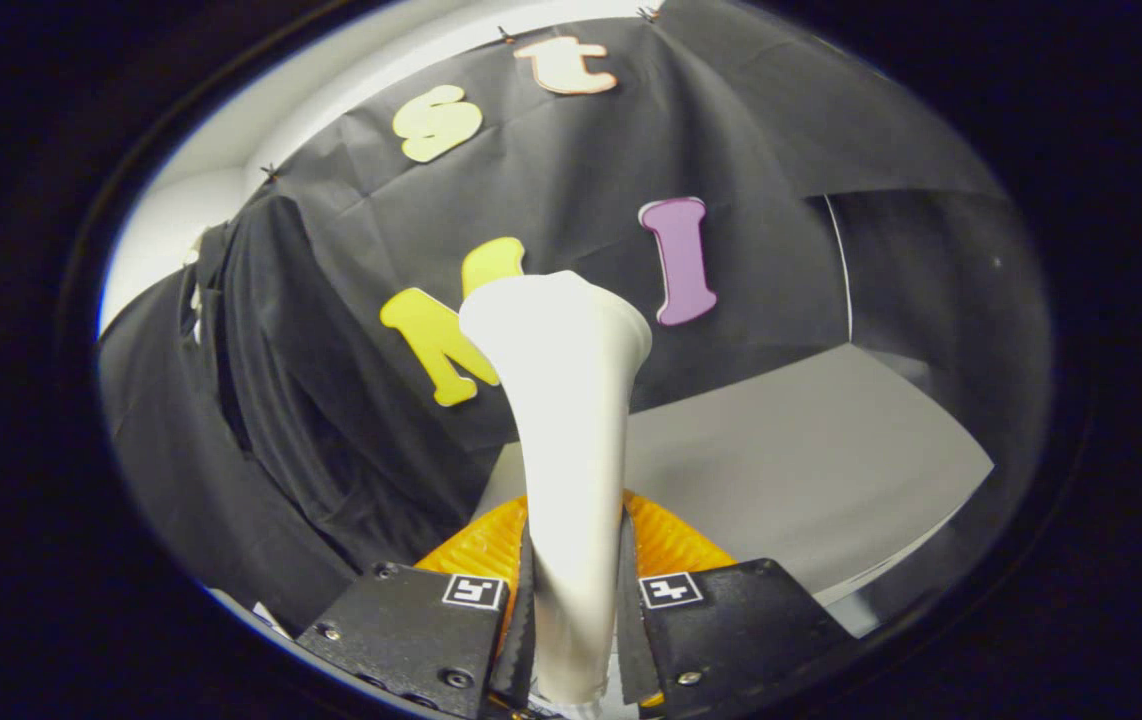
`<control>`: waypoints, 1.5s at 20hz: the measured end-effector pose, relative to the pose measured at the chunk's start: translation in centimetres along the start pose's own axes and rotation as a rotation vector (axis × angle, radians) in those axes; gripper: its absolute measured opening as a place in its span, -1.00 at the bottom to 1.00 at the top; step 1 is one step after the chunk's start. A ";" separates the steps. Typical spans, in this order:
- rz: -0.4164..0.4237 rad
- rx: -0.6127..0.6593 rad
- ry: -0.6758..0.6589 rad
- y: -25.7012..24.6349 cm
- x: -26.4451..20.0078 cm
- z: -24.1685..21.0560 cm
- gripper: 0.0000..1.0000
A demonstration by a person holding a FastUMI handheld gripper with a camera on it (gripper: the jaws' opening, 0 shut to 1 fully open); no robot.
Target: Iron the clothes twice with a garment steamer, once on the left side and once on the right side.
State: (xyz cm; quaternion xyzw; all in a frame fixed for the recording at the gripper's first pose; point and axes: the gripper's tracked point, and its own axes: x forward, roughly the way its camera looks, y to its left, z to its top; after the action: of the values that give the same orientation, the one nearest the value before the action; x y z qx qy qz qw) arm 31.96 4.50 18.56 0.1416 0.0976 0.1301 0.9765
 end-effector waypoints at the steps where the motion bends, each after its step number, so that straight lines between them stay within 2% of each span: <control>1: 0.003 -0.020 -0.018 1.2 -0.4 0.5 -0.28; 8: 0.038 -0.123 -0.127 10.6 -2.9 3.1 -0.28; 13: 0.080 -0.184 -0.179 17.8 -3.0 4.6 -0.28; 20: 0.089 -0.283 -0.255 26.5 -2.3 5.9 -0.28; 25: 0.066 -0.361 -0.280 30.3 -1.7 5.4 -0.28; 30: 0.059 -0.390 -0.263 31.3 -1.4 3.9 -0.28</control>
State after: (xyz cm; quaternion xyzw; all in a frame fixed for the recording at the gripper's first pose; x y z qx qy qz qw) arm 24.48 32.07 31.89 -0.0312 -0.0616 0.1553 0.9855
